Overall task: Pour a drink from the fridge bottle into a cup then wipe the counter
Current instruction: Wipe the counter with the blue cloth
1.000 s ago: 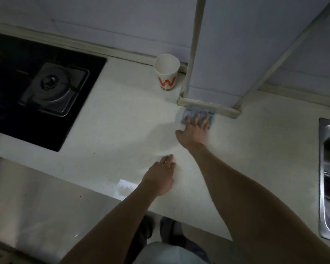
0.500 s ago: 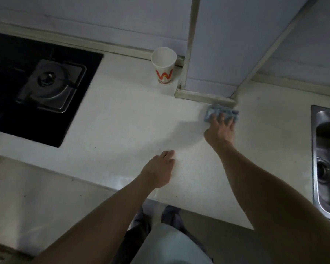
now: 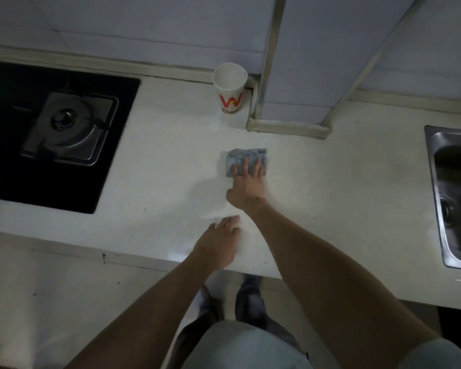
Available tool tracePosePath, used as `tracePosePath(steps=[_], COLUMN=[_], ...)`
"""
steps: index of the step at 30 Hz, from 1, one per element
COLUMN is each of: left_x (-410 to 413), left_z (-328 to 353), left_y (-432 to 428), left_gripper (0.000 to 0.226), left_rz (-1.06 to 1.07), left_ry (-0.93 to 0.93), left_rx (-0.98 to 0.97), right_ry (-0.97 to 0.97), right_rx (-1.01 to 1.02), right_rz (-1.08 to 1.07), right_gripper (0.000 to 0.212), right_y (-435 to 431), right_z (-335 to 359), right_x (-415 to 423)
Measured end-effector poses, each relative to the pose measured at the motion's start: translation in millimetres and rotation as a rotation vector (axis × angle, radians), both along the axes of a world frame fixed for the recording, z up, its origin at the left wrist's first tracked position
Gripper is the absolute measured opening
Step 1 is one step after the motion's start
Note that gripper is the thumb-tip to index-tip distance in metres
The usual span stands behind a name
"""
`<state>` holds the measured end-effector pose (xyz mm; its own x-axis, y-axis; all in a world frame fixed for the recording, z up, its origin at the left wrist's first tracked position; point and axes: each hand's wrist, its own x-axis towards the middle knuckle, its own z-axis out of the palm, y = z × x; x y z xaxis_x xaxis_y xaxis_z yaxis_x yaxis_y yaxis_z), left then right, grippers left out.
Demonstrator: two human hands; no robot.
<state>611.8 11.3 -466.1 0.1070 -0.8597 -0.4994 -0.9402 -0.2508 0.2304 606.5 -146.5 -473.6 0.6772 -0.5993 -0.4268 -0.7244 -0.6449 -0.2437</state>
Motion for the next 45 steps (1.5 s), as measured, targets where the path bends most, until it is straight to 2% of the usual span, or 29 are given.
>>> tracePosePath(steps=[4, 6, 12, 17, 19, 23, 28, 30, 32, 36, 39, 41, 45], left_x=[-9, -13, -14, -8, -4, -1, -3, -3, -3, -5, -3, 3, 18], left_z=[5, 7, 7, 8, 10, 8, 5, 4, 3, 2, -2, -7, -8], left_y=[3, 5, 16, 35, 45, 62, 72, 76, 80, 78, 76, 78, 81], left_gripper=[0.051, 0.052, 0.050, 0.053, 0.052, 0.052, 0.052, 0.052, 0.052, 0.043, 0.044, 0.049, 0.055], left_rz=[-0.026, -0.047, -0.107, -0.135, -0.152, -0.154, -0.160, -0.149, -0.125, -0.121, -0.102, -0.105, -0.109], left_ry=[0.033, 0.046, 0.047, 0.061, 0.036, 0.006, 0.019, 0.036, 0.060, 0.066, 0.098, 0.155, 0.236], left_rx=[-0.017, -0.022, -0.017, 0.000, -0.001, -0.011, -0.012, -0.033, -0.057, -0.071, -0.090, -0.103, -0.122], right_ry=[-0.047, -0.063, 0.101, 0.163, 0.131, 0.035, -0.070, -0.073, -0.003, 0.186, 0.241, 0.221, 0.114], right_rx=[-0.119, -0.157, -0.096, -0.063, -0.056, -0.081, -0.135, -0.142, -0.149, -0.116, -0.114, -0.121, -0.132], right_rz=[0.123, 0.112, -0.259, -0.443, -0.387, -0.104, 0.160, 0.116, -0.022, -0.319, -0.441, -0.442, -0.244], right_gripper=[0.076, 0.070, 0.077, 0.078, 0.079, 0.083, 0.070, 0.064, 0.062, 0.074, 0.077, 0.077, 0.080], right_y=[-2, -20, -73, -38, -9, 54, 53, 40, 33, 39, 63, 82, 125], right_z=[2, 3, -3, 3, 1, -4, -4, -3, 0, 3, -1, -3, -4], right_x=[-18, -43, -140, -120, -95, -53, -81, -107, -134, -181, -172, -154, -131])
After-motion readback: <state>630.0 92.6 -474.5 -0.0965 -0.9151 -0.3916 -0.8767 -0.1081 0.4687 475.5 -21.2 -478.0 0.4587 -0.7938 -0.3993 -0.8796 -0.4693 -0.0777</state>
